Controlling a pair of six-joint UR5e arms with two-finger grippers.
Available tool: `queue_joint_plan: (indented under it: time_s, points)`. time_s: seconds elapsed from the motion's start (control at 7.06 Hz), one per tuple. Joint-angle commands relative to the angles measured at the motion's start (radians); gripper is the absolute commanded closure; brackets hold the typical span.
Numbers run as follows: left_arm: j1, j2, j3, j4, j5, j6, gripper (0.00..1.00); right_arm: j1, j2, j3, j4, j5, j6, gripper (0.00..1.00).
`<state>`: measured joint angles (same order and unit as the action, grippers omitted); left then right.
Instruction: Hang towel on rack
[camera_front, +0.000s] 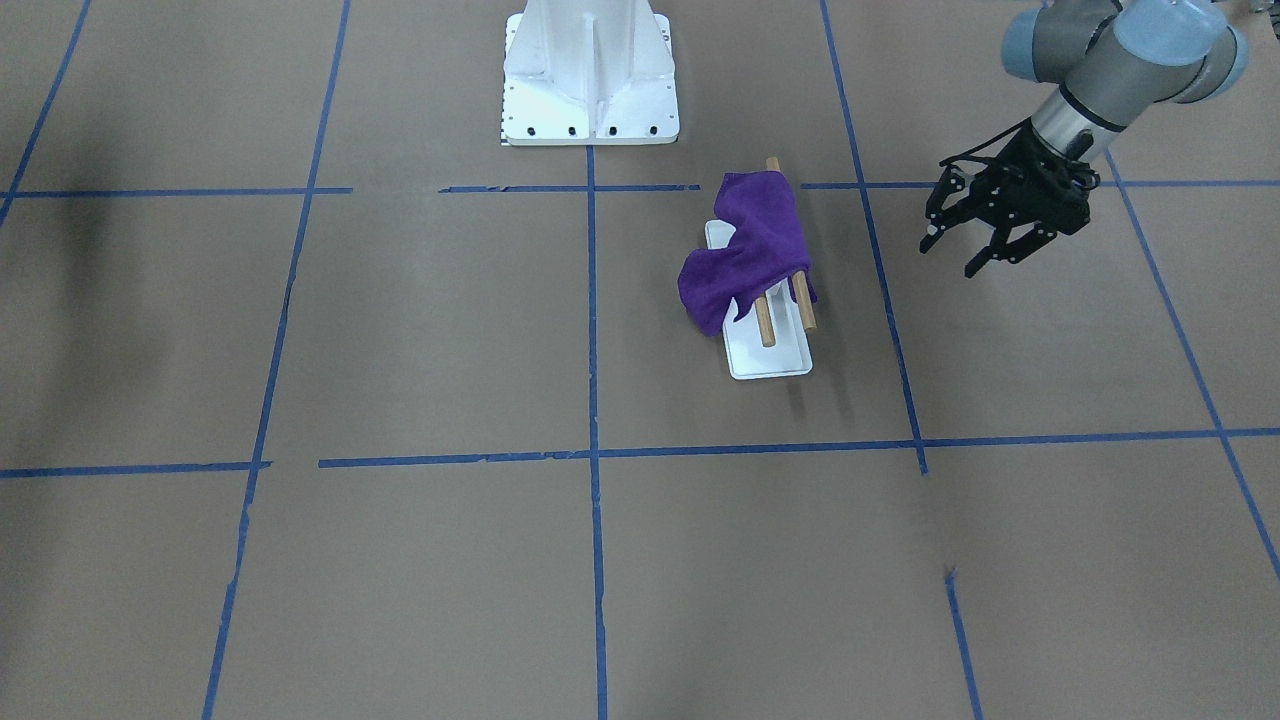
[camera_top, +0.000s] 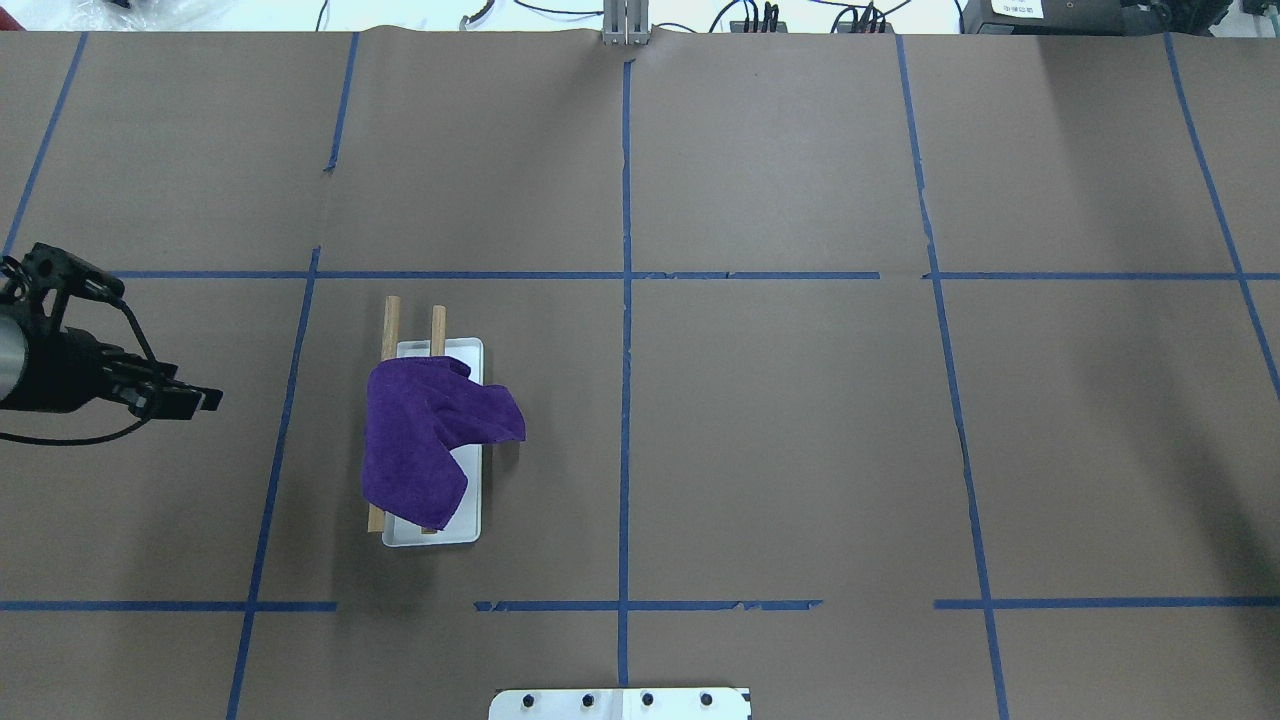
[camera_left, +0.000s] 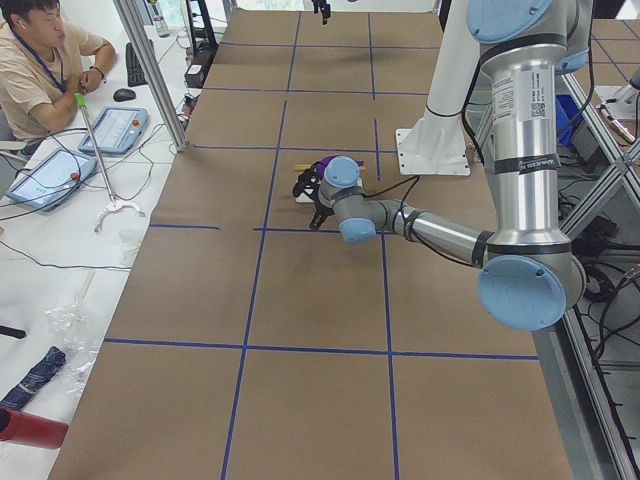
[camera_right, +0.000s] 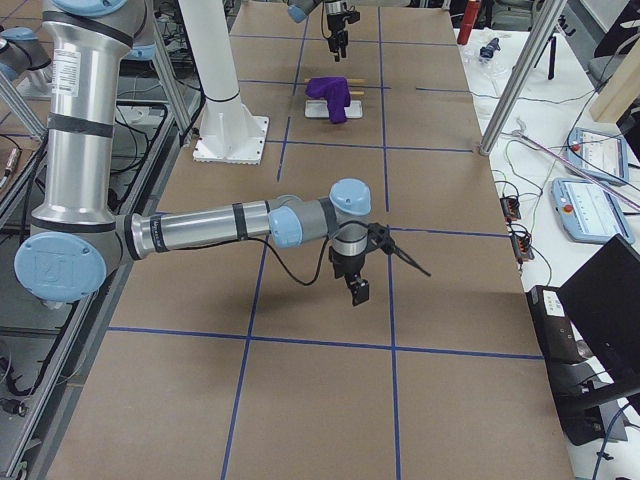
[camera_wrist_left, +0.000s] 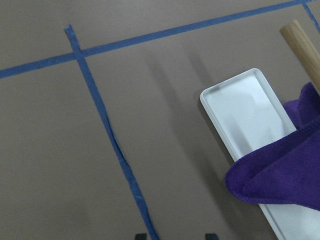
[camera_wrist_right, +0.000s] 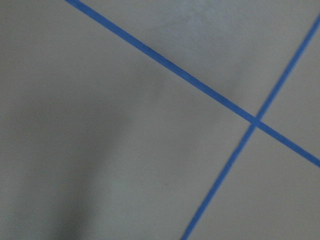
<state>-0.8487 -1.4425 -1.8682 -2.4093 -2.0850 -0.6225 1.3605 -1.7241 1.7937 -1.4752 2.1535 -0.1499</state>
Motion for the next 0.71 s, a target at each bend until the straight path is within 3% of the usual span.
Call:
queue_joint_plan:
  time_s: [0.0,0.28,0.42,0.57]
  points:
    - [-0.245,0.005,0.076,0.187,-0.100,0.329,0.00,0.162,-0.012,-0.152,-0.004,0.101,0.004,0.00]
    - [-0.392,-0.062,0.073,0.599,-0.102,0.444,0.00,0.212,-0.015,-0.175,-0.007,0.105,0.009,0.00]
    - [-0.471,-0.082,0.078,0.702,-0.099,0.449,0.00,0.209,-0.012,-0.172,-0.007,0.104,0.016,0.00]
    - [-0.528,-0.061,0.090,0.725,-0.105,0.514,0.00,0.209,-0.011,-0.168,-0.008,0.104,0.018,0.00]
